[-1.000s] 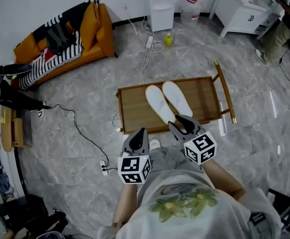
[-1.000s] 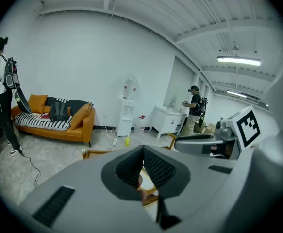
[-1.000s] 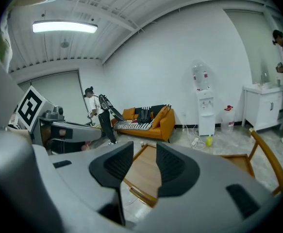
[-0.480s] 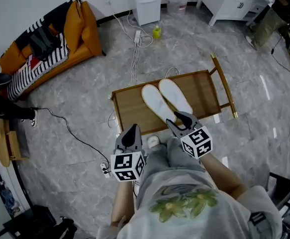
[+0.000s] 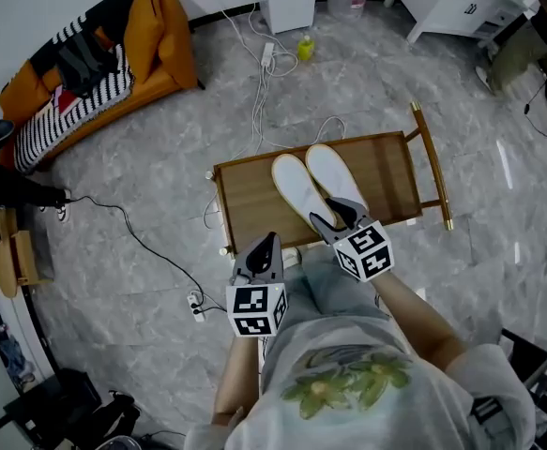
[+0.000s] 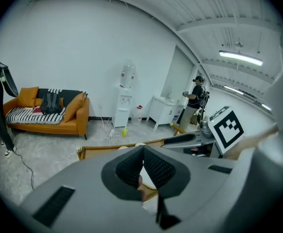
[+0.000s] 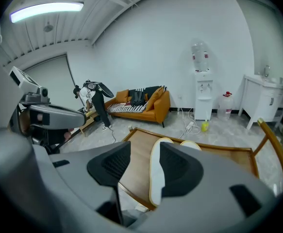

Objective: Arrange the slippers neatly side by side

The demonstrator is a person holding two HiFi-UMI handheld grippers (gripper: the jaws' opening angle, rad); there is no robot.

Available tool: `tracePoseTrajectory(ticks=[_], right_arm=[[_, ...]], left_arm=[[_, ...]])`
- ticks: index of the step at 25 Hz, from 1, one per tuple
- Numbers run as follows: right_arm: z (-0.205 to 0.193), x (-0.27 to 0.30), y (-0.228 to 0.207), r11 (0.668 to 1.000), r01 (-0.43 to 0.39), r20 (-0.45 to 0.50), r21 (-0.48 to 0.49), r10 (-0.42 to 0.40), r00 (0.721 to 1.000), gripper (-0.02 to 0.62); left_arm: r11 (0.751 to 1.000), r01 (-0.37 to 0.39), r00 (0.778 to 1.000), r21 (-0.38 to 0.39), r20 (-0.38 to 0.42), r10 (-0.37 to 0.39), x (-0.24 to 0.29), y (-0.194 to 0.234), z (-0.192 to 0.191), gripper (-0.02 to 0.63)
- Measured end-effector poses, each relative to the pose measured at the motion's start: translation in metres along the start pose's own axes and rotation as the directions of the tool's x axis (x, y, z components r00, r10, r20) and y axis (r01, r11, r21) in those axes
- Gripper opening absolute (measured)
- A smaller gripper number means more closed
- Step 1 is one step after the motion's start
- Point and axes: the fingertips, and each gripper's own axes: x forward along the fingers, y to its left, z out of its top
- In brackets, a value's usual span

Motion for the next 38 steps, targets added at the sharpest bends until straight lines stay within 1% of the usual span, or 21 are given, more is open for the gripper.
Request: tracePoseTrajectory(ticks=[5,15,21,27,31,38], right_arm=[[-0.013,0.02,-0.012,1.0,-0.013,-0.059,-0.024,0.012,0.998,0.175],[-0.043,0.075,-0.039,0.997,-0.024,-0.187,-0.074,0.01,0.982,0.182],[-0.057,0.101,-0.048,0.998,-0.025,-0.236,-0.051,0.012,0.972,0.186],[-0.073,0.121,-0.058,0.999,-0.011,-0.299,-0.051,-0.005,0.954,0.19],[-0.078,0.13,-0.061,0.999,-0.002,-0.31,-0.044,-0.011,0.951,0.19],[-0.087,0.141,-0.064,1.0,-0.006,-0.351,-0.028,-0.004,0.936,0.183]], left_arm=[[1.0,-0.002,1.0,-0.014,-0.01,0.002,0.017,-0.008,0.003,0.015],[1.0,-0.018,0.999,-0.013,-0.049,0.018,0.042,0.003,0.0,0.015],[1.0,-0.02,0.997,-0.018,-0.075,0.019,0.054,0.008,-0.002,0.015],[1.0,-0.018,0.995,-0.022,-0.101,0.016,0.067,0.013,-0.009,0.015],[1.0,-0.02,0.993,-0.023,-0.115,0.017,0.072,0.018,-0.011,0.015],[0.999,-0.025,0.991,-0.035,-0.136,0.02,0.082,0.023,-0.02,0.015]])
